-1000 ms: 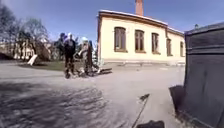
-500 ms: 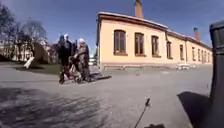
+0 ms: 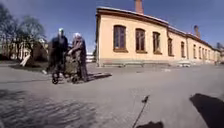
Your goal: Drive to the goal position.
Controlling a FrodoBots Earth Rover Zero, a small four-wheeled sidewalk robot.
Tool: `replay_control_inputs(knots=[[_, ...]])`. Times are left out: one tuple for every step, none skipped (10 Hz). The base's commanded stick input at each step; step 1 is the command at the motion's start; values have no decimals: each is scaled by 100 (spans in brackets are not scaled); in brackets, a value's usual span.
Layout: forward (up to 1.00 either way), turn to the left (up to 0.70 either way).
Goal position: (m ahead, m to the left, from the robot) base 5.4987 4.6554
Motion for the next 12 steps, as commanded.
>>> replay_control_inputs(knots=[[85,0],[85,0],[85,0],[85,0],[85,0],[85,0],[85,0],[85,0],[85,0],[85,0],[85,0],[85,0]])
